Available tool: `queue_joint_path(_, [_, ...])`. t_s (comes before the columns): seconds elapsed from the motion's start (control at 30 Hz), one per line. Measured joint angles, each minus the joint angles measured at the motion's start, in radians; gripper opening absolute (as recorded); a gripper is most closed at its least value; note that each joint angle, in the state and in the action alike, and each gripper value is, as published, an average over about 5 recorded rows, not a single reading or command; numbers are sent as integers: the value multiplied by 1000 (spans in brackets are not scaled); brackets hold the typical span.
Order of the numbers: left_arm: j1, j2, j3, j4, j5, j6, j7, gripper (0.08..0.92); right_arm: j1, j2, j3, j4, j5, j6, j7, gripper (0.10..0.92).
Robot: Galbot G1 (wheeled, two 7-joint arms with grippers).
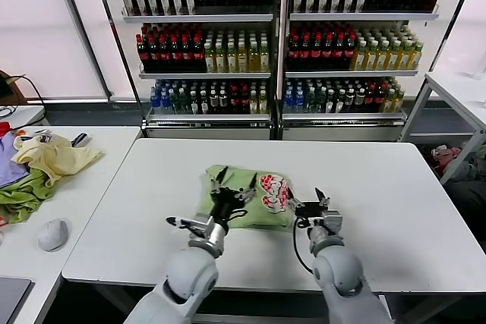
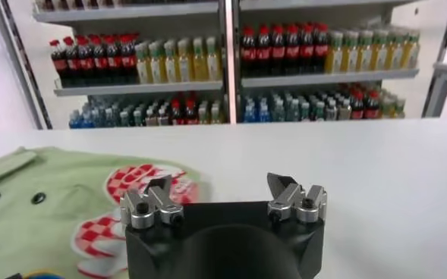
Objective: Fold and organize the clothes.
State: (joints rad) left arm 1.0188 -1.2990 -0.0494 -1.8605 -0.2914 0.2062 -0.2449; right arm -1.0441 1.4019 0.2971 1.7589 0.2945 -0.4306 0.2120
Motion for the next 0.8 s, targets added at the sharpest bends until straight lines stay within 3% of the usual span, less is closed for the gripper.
queue_joint_path(0.27, [127, 13, -83, -77, 24, -24, -25, 823, 106, 70, -61, -128, 10, -49, 82, 798])
queue_joint_path(0.8, [239, 16, -121, -127, 56, -34, -39, 823, 203, 81, -74, -264, 65, -86, 128, 353])
